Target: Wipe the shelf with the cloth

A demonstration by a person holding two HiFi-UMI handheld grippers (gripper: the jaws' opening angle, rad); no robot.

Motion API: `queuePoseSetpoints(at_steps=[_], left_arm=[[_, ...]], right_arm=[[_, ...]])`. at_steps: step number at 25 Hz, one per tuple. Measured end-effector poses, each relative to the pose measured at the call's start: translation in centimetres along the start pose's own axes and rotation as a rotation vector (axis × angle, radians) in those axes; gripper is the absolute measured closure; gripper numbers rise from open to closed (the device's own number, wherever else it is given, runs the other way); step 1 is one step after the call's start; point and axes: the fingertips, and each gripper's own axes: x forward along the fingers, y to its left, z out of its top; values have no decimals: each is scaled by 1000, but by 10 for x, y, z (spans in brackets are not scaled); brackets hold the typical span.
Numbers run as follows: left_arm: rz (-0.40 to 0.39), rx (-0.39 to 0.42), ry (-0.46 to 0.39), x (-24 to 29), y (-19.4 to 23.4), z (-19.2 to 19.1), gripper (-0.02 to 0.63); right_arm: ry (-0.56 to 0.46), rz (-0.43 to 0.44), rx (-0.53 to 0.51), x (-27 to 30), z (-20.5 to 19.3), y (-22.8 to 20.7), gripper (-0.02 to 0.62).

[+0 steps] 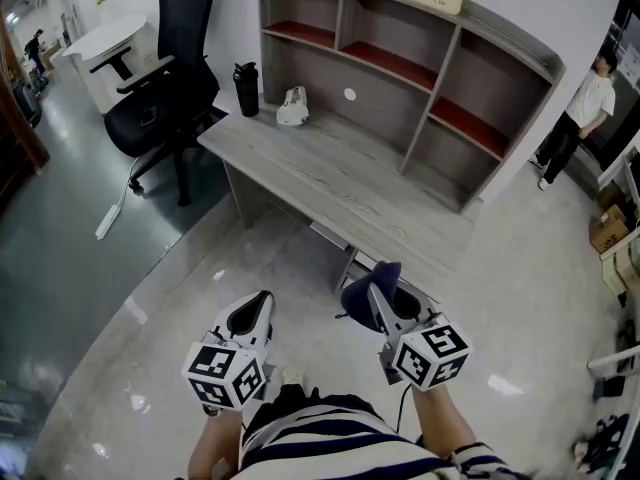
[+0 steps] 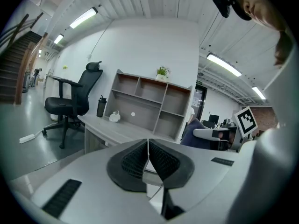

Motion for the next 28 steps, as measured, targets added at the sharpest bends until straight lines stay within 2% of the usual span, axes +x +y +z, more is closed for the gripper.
queuePoseSetpoints(at_steps=[9,14,18,28], left_arm=[[-30,18,22,12,56,20,584],[-22,-1,39,19,87,21,584],[-32,-9,48,32,98,23,584],[-25,6,53,92,142,49,584]], right_arm=[[-14,-22,-1,56,17,22,530],[-5,-27,-4,79,20,28,529],[12,-27,-8,99,22,24,529],[-10,10,-30,182,53,1,529]])
